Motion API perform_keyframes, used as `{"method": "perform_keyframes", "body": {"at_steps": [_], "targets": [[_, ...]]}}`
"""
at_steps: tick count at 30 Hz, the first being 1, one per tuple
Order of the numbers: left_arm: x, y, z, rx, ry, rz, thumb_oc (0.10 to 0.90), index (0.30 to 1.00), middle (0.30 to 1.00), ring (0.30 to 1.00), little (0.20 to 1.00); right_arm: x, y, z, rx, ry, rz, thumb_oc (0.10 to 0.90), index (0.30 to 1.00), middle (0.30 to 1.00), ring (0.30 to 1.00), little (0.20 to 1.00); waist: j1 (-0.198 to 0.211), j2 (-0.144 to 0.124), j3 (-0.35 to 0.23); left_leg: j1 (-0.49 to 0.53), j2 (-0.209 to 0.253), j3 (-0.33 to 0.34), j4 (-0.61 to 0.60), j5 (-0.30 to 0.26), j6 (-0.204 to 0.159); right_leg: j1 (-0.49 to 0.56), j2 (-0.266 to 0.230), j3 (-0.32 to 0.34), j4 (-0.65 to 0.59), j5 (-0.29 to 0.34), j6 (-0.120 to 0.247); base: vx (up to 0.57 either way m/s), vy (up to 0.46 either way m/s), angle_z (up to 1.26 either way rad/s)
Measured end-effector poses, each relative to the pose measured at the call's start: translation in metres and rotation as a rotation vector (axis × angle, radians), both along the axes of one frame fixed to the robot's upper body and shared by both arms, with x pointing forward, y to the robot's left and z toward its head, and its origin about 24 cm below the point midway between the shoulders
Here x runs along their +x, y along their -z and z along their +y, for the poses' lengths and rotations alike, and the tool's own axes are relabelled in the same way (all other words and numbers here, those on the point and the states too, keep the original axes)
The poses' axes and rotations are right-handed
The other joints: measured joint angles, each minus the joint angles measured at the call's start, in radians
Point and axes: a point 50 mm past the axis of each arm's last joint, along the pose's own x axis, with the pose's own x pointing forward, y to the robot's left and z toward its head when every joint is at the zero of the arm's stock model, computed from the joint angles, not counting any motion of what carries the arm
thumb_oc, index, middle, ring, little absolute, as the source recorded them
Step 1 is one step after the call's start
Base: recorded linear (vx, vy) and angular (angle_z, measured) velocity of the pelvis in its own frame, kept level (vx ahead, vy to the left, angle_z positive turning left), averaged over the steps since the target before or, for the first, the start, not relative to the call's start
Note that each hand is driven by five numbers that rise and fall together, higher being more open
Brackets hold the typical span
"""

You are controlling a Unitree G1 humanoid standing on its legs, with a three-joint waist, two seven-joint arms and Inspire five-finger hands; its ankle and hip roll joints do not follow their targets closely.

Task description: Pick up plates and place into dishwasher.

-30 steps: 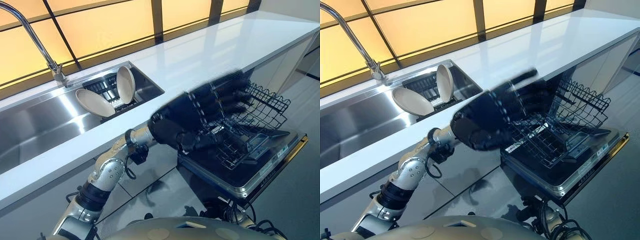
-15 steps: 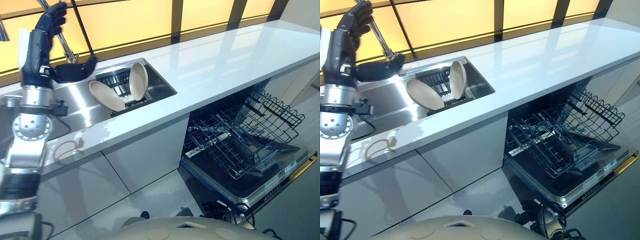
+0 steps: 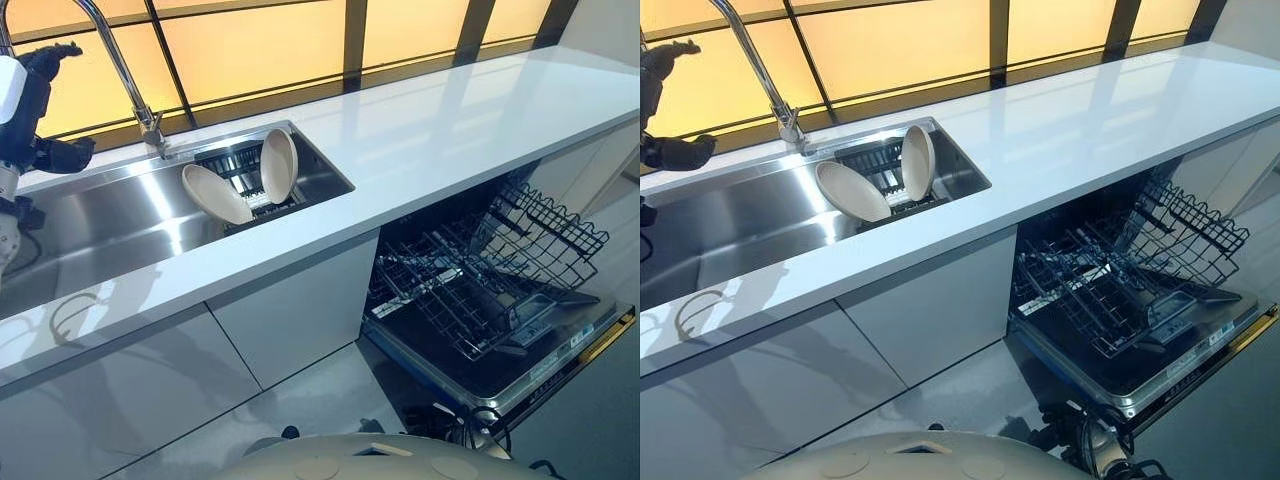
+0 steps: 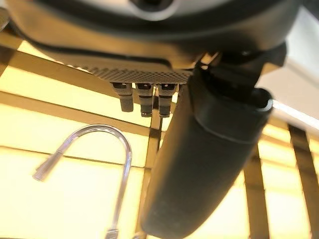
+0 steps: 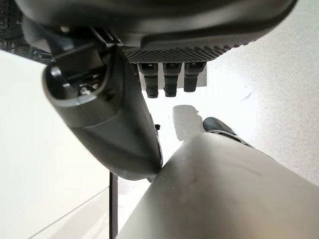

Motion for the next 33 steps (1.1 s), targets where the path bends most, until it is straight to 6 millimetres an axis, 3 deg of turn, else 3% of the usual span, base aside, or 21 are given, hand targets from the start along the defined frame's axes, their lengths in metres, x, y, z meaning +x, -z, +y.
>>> {"method": "perform_keyframes", "body": {"at_steps": [5,11,19,33], "targets": [[0.008,0.02,-0.012,0.206,0.045,0.213,0.8,0.9,0.9,0.9,0.9,0.0,0.0,-0.002,0.006,-0.005,0.004,0.8,0.9,0.9,0.9,0.9,-0.002,0.002,0.0,-0.001,0.0,0.0,0.0,0.0,-0.001,-0.002,0.0,-0.001,0.003,0.0,0.0,0.01,0.013,0.0],[0.02,0.038,-0.028,0.314,0.099,0.404,0.8,0.9,0.9,0.9,0.9,0.003,-0.001,-0.002,0.014,-0.011,-0.01,0.8,0.9,0.9,0.9,0.9,-0.015,0.001,-0.001,-0.012,-0.002,0.0,0.0,0.007,0.002,-0.012,-0.002,-0.002,0.006,0.001,0.001,0.02,0.019,0.0],[0.029,0.045,-0.041,0.479,0.142,0.493,0.8,0.9,0.9,0.9,0.9,0.004,-0.002,-0.006,0.01,-0.007,-0.019,0.8,0.9,0.9,0.9,0.9,-0.041,0.013,0.006,-0.009,0.0,0.009,0.0,0.007,0.001,-0.016,-0.001,0.005,0.005,0.001,0.001,0.03,0.027,-0.02],[0.029,0.053,-0.044,0.539,0.153,0.568,0.8,0.9,0.9,0.9,0.9,0.01,-0.003,-0.01,0.008,0.003,-0.046,0.8,0.9,0.9,0.9,0.9,-0.063,0.02,0.032,0.001,0.003,0.055,0.0,0.001,0.004,-0.03,-0.004,0.045,0.014,0.002,0.003,0.03,0.032,-0.08]]}}
